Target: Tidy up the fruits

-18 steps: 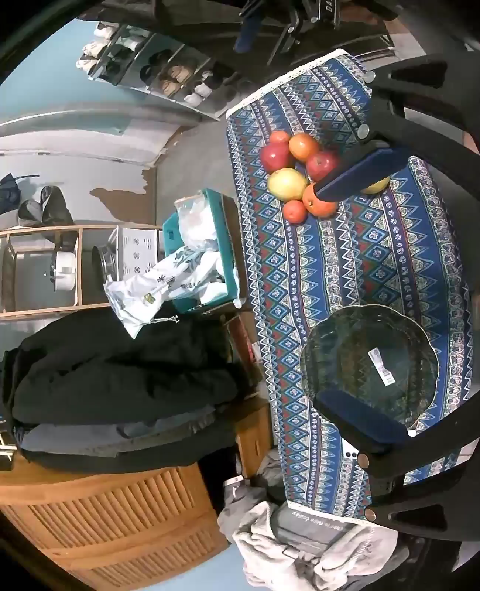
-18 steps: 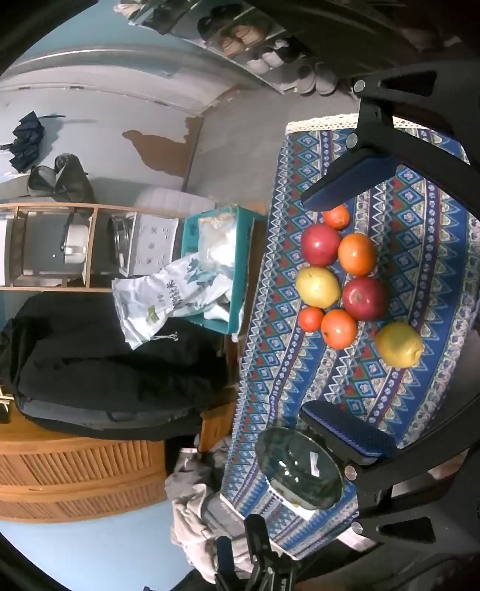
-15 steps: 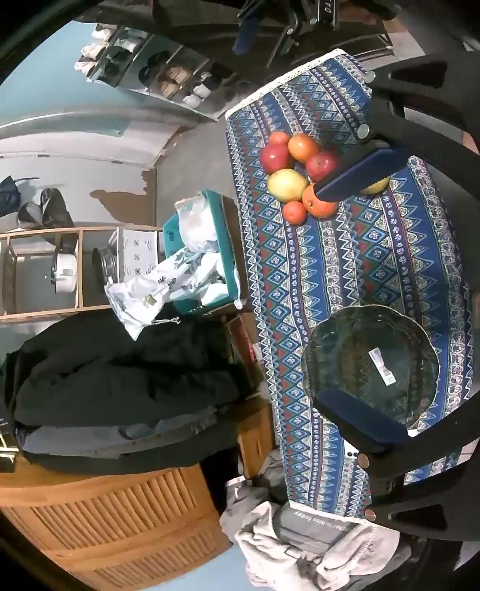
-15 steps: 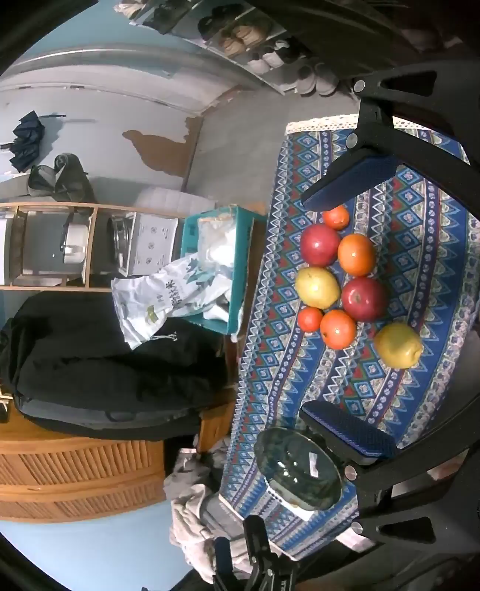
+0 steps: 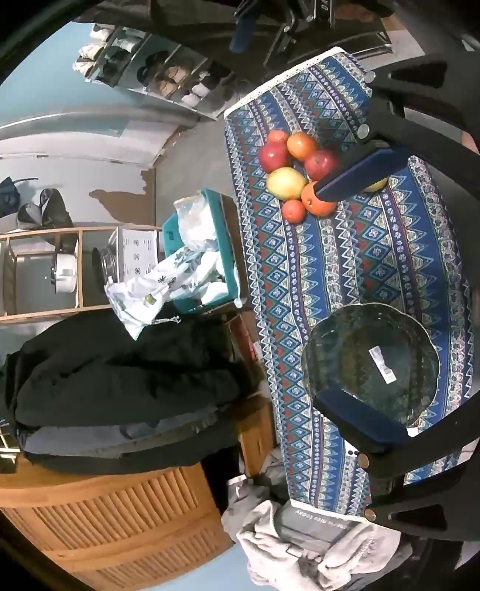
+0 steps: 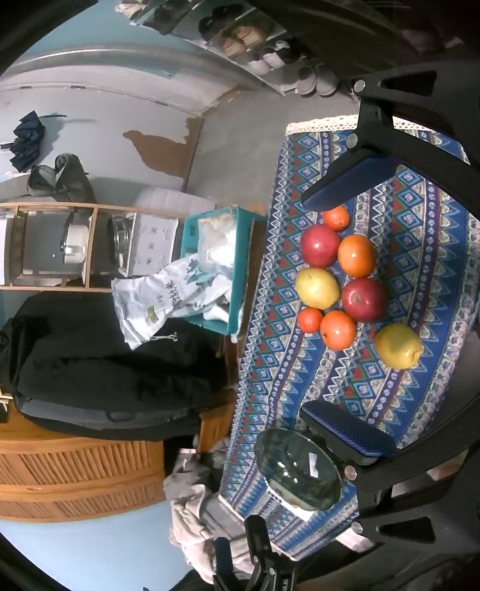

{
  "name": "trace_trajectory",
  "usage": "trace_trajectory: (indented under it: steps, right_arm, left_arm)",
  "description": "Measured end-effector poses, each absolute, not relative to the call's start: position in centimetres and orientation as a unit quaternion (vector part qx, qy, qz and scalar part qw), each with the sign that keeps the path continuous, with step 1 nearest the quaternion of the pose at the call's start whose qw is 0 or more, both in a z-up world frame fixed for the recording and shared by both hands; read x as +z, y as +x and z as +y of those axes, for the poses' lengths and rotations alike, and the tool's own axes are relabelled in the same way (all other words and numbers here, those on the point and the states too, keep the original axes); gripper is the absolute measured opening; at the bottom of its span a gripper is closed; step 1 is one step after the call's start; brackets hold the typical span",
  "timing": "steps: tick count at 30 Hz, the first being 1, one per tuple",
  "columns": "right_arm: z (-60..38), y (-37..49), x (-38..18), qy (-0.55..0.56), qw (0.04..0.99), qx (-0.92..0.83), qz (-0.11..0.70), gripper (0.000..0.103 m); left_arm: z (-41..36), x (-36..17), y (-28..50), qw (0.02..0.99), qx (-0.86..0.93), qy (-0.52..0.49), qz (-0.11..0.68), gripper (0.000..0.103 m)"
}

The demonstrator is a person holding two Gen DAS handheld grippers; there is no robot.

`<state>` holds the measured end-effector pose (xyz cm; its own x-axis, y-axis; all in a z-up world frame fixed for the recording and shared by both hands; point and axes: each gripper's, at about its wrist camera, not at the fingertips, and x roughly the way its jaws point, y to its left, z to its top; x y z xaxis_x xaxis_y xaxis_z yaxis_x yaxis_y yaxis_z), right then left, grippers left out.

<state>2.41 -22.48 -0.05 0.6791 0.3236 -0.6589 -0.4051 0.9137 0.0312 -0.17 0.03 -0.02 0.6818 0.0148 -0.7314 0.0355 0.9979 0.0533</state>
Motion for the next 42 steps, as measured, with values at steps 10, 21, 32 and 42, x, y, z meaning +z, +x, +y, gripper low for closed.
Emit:
trace_trajectory:
  steps: [10, 21, 32, 42]
  right_arm:
    - [-22.58, 2.37, -0.04, -0.06, 0.914, 0.199, 0.348, 0.1]
    - [-22.52, 2.33, 0.01, -0.059, 0.914, 0.199, 0.348, 0.1]
    - [-22.47, 2.29, 0.05, -0.059, 0.914, 0.199, 0.348, 0.1]
    - [-22.47, 2.3, 0.02, -0.058, 0.914, 0.199, 0.349, 0.1]
  left_arm:
    - [-0.11, 0.01, 0.08, 0.915, -0.011, 0.033, 0.402, 0.102]
    - [-0.27, 0.05, -0.06, 0.915, -0.015, 0.033, 0.402, 0.102]
    - [-0.25, 0.02, 0.03, 0.914, -0.017, 0.03, 0.404, 0.102]
    - [-0.31, -0.07, -0.09, 0.914, -0.023, 0.026, 0.404, 0.102]
